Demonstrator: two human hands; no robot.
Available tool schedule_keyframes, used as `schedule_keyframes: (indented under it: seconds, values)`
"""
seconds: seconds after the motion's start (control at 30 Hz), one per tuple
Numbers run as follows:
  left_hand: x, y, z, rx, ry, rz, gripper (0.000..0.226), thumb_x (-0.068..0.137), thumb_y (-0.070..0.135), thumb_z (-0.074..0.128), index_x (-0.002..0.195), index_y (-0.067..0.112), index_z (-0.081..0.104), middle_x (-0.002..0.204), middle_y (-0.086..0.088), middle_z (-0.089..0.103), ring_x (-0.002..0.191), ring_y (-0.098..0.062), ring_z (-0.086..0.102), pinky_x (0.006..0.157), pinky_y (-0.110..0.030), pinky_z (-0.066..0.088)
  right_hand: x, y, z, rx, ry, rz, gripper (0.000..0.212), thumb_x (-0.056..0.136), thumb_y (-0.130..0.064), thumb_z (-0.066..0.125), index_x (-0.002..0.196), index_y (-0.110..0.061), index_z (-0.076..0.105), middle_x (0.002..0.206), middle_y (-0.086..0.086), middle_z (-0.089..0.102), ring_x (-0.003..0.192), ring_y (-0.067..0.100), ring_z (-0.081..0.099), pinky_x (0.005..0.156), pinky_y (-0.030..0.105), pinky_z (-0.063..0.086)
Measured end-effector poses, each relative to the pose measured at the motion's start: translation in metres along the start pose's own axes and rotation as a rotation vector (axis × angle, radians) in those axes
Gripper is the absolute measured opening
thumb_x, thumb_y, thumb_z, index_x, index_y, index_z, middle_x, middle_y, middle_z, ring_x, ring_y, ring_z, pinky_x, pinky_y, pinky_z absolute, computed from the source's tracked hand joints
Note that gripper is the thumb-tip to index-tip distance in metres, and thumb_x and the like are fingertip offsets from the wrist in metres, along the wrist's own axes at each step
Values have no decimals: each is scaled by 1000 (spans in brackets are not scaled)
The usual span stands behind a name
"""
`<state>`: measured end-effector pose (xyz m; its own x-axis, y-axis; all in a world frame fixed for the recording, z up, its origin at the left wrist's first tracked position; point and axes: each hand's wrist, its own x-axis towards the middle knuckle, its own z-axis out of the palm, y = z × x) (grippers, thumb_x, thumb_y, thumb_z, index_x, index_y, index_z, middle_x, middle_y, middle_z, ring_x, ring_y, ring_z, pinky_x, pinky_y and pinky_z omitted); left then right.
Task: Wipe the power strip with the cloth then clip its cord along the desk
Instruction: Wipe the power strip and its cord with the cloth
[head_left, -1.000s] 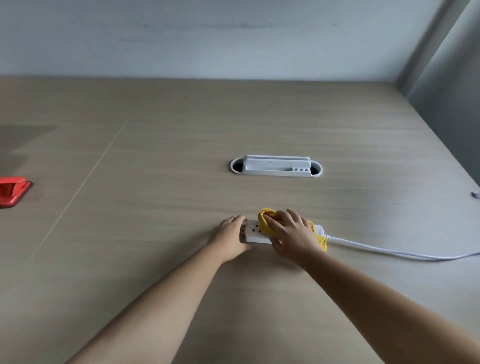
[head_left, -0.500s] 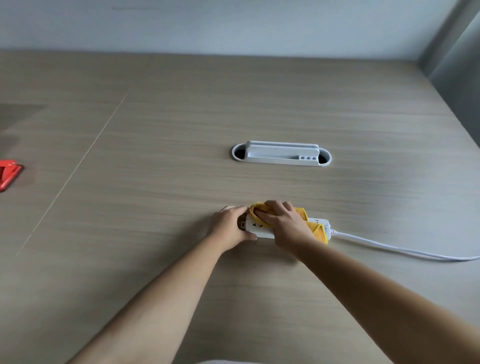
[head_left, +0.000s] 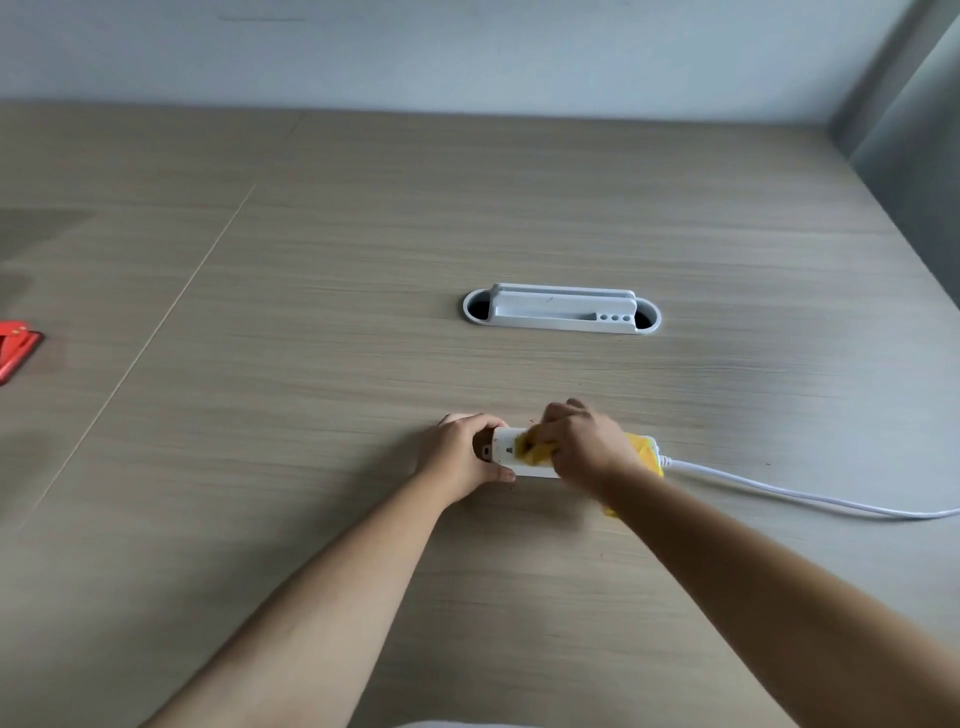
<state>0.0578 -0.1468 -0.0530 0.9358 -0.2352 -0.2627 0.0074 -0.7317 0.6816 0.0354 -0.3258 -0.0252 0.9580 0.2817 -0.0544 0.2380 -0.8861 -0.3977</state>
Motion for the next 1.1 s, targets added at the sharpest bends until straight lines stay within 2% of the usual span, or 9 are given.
schedule_keyframes:
  seconds: [0.13,0.23,0.33,0.43,0.53,0.73,0.83,0.93,1.1]
  values:
    - [1,-1,3,7,15,15,64,48,30,91,108,32,67,118,3,64,116,-18,50,99,-39,45,8,7,-20,-173,103,152,35,78,-5,49,102,-20,69,104,1,64,98,24,50,70,36,48]
    - [3,-2,4,-6,5,18,68,52,28,91,114,21,66,116,-1,66,114,-20,52,97,-40,46,7,-13,-6,-48,64,-16,47,76,-1,49,118,-18,60,122,5,55,104,29,46,84,43,46]
    - [3,-6,3,1,-10,39,67,50,30,91,113,24,67,115,-1,67,114,-21,51,98,-38,45,-2,-12,6,-53,-64,-169,53,72,2,49,117,-22,62,118,3,57,99,28,47,79,40,48]
    - [2,-8,1,-5,-12,33,61,49,32,91,105,33,68,113,6,67,114,-18,48,98,-40,43,-3,7,-10,-98,-8,4,40,73,0,48,100,-19,71,98,1,66,94,26,51,65,33,45]
    - [1,-6,1,8,-14,42,63,50,32,90,109,32,67,114,7,66,115,-18,47,98,-40,43,3,8,-22,-165,115,101,35,78,-3,48,101,-19,70,102,0,66,95,22,50,68,34,47]
    - [4,-3,1,53,4,52,62,51,31,90,108,24,67,111,-2,65,110,-23,51,93,-33,42,0,-17,-1,-71,-100,-196,49,76,-4,52,119,-24,60,124,-2,55,105,25,46,89,39,44]
    - [1,-6,2,6,5,53,62,52,27,90,110,27,68,115,3,64,113,-20,50,96,-37,43,-6,2,-7,-79,13,-17,42,76,-3,52,112,-21,66,114,2,60,101,26,47,81,43,48]
    - [0,-6,2,1,13,42,67,53,26,90,115,27,66,119,3,63,116,-18,49,99,-38,42,-2,7,-20,-92,125,177,49,77,0,48,124,-15,56,126,8,50,110,28,41,87,43,47]
    - [2,-4,2,22,21,30,64,54,28,90,113,22,67,114,-2,64,111,-21,53,97,-37,45,-7,-18,-3,-109,-102,-79,62,77,-2,49,135,-24,43,140,5,39,117,29,38,99,41,41]
